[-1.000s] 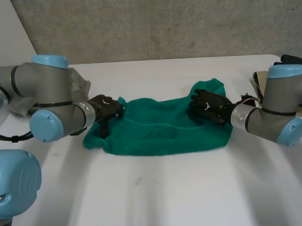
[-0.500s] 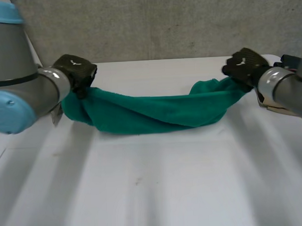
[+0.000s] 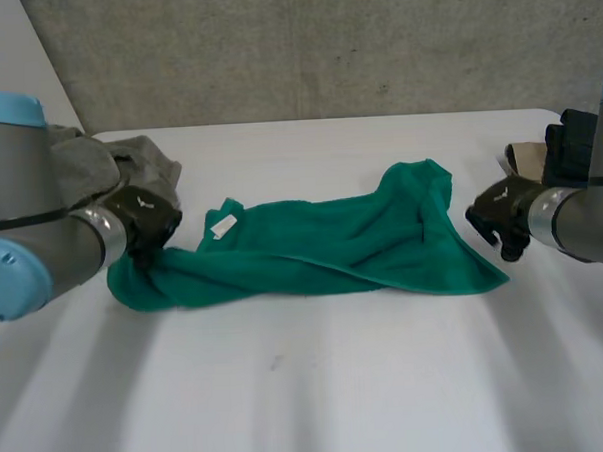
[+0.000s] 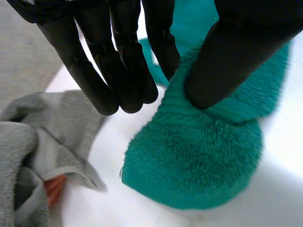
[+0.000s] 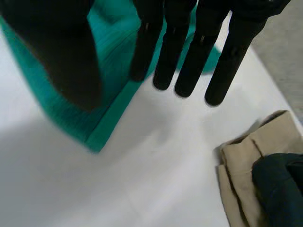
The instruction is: Fold the laundry.
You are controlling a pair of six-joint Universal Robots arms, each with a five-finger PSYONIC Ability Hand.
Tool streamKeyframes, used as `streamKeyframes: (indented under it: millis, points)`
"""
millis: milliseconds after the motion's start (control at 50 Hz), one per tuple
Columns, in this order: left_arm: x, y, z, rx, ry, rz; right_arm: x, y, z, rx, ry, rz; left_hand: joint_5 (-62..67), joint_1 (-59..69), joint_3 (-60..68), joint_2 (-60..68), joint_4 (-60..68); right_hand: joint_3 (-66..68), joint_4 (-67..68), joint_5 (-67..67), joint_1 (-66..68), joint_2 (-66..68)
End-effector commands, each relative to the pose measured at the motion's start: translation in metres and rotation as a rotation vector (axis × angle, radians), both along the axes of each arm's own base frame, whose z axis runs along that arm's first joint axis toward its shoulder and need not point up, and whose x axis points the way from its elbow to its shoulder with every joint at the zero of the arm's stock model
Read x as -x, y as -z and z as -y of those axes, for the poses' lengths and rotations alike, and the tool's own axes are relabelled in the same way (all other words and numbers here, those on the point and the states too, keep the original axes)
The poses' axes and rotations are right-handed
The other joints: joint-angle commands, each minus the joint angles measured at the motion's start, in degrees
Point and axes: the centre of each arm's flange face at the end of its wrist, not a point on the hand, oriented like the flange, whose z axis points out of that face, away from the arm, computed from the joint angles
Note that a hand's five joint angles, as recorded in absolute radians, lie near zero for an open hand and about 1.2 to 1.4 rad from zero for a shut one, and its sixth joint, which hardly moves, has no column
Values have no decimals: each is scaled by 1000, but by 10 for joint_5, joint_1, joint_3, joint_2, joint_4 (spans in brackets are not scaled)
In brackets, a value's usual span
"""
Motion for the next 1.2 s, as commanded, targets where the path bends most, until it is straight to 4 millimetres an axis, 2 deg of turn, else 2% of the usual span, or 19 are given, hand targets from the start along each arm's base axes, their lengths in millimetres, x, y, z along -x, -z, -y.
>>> streamKeyframes:
  millis: [20, 80, 160, 280, 380, 640, 840, 1040, 1200]
  points:
    - [7, -26, 22, 74, -79, -149, 1, -20, -17, -20, 64, 169, 135, 136, 121, 115, 116, -152, -154, -150, -146, -146]
    - [9, -29, 29, 89, -95, -178, 2, -17, -27, -47, 58, 211, 135, 136, 121, 115, 116, -187, -189, -185, -182, -182]
    - [12, -29, 40, 101, -120, -208, 1, -3, -46, -116, 72, 289, 135, 136, 121, 115, 116, -228, -230, -226, -222, -222]
    - [14, -23, 50, 84, -152, -211, -5, 29, -72, -212, 116, 388, 135, 136, 121, 115, 116, -221, -223, -219, -216, -216]
    - [14, -21, 54, 74, -168, -210, -13, 45, -80, -192, 97, 408, 135, 136, 121, 115, 116, -208, -209, -206, -202, -202]
    - [11, -24, 54, 74, -177, -212, -32, 63, -57, -40, 98, 388, 135, 136, 121, 115, 116, -151, -152, -148, -145, -145]
    - [9, -23, 54, 69, -182, -210, -43, 64, -38, 51, 93, 397, 135, 136, 121, 115, 116, -93, -95, -91, -88, -88]
    - [6, -20, 57, 67, -185, -206, -53, 75, -17, 101, 81, 352, 135, 136, 121, 115, 116, -61, -63, -59, -56, -56]
    - [5, -13, 61, 62, -193, -202, -59, 70, 0, 166, 80, 345, 135, 136, 121, 115, 116, 9, 8, 11, 15, 15]
